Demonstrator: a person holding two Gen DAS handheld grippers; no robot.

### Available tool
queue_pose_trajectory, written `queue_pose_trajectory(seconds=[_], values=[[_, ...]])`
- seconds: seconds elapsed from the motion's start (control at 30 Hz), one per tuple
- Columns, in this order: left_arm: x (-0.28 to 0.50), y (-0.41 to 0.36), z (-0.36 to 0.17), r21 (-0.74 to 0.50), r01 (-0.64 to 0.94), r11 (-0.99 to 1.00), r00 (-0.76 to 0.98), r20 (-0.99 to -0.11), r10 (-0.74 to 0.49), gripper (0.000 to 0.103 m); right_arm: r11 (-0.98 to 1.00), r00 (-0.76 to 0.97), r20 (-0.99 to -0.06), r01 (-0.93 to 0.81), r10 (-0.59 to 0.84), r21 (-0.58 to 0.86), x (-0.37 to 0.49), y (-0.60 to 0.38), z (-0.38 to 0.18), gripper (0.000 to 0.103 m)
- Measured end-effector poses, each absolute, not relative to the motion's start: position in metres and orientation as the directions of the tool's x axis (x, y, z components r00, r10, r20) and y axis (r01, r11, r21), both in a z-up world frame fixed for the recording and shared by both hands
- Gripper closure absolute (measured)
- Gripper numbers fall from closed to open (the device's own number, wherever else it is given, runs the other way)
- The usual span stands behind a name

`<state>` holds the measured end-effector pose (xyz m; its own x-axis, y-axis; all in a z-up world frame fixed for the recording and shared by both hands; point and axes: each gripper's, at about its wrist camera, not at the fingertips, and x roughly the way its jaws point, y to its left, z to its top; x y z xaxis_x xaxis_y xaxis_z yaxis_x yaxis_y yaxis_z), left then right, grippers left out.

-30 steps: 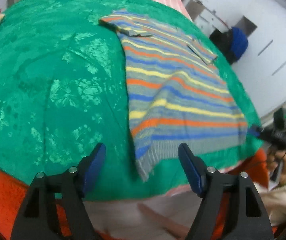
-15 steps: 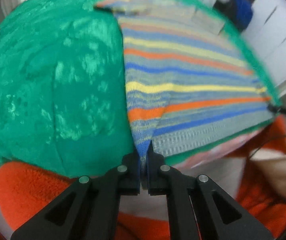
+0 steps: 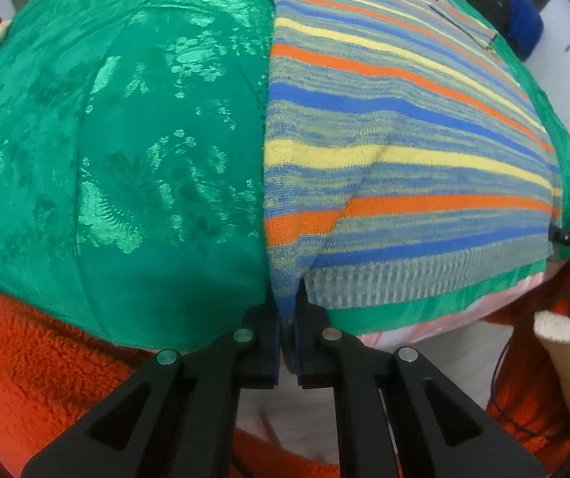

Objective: Fold small clothes

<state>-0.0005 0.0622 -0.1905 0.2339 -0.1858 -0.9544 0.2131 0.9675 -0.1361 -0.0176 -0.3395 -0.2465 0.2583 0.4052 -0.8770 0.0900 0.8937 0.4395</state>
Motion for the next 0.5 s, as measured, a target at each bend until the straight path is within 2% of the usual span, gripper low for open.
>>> queue_pose_trajectory(seconds=[0.2, 0.27, 0.3, 0.33, 0.37, 0.4, 0.47, 0.5], values=[[-0.009, 0.048, -0.188, -0.113, 0.227, 0.967, 0.25, -0.953, -0.17, 0.093, 0.896, 0.266, -0.878, 0.093, 0.397, 0.433, -0.02, -0.342, -0.245, 0.099], [-0.015, 0.047, -0.184, -0.093, 0.229, 0.969, 0.251, -0.956, -0.151, 0.083, 0.889, 0.27, -0.872, 0.101, 0.409, 0.448, -0.022, -0.342, -0.244, 0.092], [-0.02, 0.046, -0.18, -0.075, 0.231, 0.97, 0.25, -0.959, -0.134, 0.073, 0.884, 0.267, -0.87, 0.107, 0.415, 0.455, -0.023, -0.343, -0.243, 0.089], [-0.022, 0.046, -0.176, -0.059, 0.235, 0.97, 0.249, -0.961, -0.119, 0.066, 0.886, 0.253, -0.875, 0.11, 0.413, 0.45, -0.027, -0.344, -0.24, 0.08], [-0.026, 0.048, -0.169, -0.04, 0.242, 0.969, 0.256, -0.961, -0.104, 0.065, 0.893, 0.235, -0.883, 0.104, 0.406, 0.438, -0.03, -0.345, -0.237, 0.071], [-0.028, 0.052, -0.159, -0.028, 0.248, 0.968, 0.275, -0.957, -0.098, 0.064, 0.904, 0.217, -0.894, 0.091, 0.392, 0.419, -0.032, -0.346, -0.232, 0.067], [-0.028, 0.064, -0.13, -0.007, 0.238, 0.971, 0.348, -0.933, -0.092, 0.051, 0.947, 0.217, -0.929, 0.056, 0.299, 0.318, -0.038, -0.354, -0.215, 0.066], [-0.024, 0.069, -0.115, 0.007, 0.218, 0.976, 0.401, -0.912, -0.083, 0.036, 0.97, 0.239, -0.945, 0.042, 0.222, 0.238, -0.038, -0.361, -0.203, 0.065]])
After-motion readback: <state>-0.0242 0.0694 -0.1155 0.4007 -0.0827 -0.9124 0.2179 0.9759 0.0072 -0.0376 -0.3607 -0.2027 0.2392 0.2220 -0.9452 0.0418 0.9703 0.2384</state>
